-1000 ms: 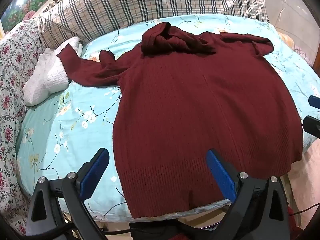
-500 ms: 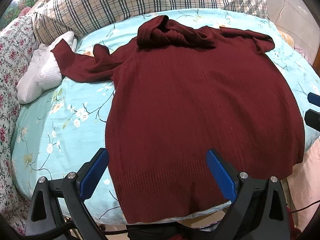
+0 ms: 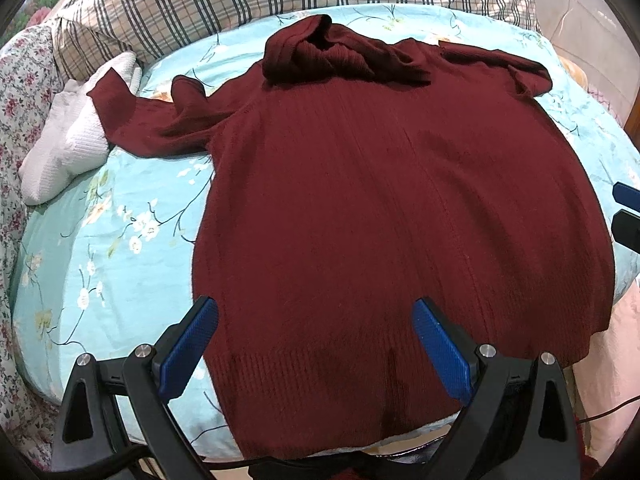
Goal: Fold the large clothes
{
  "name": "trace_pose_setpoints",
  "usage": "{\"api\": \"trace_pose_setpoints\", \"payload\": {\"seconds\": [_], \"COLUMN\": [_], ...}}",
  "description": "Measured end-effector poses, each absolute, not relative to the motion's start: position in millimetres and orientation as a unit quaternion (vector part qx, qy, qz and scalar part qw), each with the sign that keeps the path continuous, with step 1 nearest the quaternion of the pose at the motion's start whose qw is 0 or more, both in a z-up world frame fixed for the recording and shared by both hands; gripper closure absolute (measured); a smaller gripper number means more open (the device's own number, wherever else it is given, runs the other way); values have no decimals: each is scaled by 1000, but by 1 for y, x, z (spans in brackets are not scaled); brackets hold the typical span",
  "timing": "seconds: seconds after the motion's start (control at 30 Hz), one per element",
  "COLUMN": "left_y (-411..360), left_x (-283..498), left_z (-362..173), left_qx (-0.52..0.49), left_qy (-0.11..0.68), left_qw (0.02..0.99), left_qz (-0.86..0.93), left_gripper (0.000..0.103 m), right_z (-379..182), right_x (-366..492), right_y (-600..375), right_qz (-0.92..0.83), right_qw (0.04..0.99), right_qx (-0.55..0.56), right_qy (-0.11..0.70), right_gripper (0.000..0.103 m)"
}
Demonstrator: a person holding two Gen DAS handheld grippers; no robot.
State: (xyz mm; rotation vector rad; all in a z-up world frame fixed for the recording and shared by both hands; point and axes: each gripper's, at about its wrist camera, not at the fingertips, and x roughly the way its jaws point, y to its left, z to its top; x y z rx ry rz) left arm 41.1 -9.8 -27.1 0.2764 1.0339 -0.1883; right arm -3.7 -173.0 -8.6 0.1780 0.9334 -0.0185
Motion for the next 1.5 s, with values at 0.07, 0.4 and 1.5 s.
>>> {"api": "trace_pose_setpoints", "payload": {"seconds": [0.07,0.4,1.5], "left_y": [-10,-25,-91], "left_x": [46,96,443], "left_z": [-27,-18,-14], "left_qx": [123,139,20], "left_qy": [497,486,442], "left_qw": [853,857,894], "left_qz": [-97,-96,-73], "left_gripper": [5,5,20], "right_z": [-9,3,-37], "right_x": [0,42,301], "right_y": [-175,-222,-367], "right_qz": [-8,-29,-52], "right_qw": [891,893,891], "right_qx": [83,81,23], "right_qy": [446,441,450], "right_gripper": [5,29,95]}}
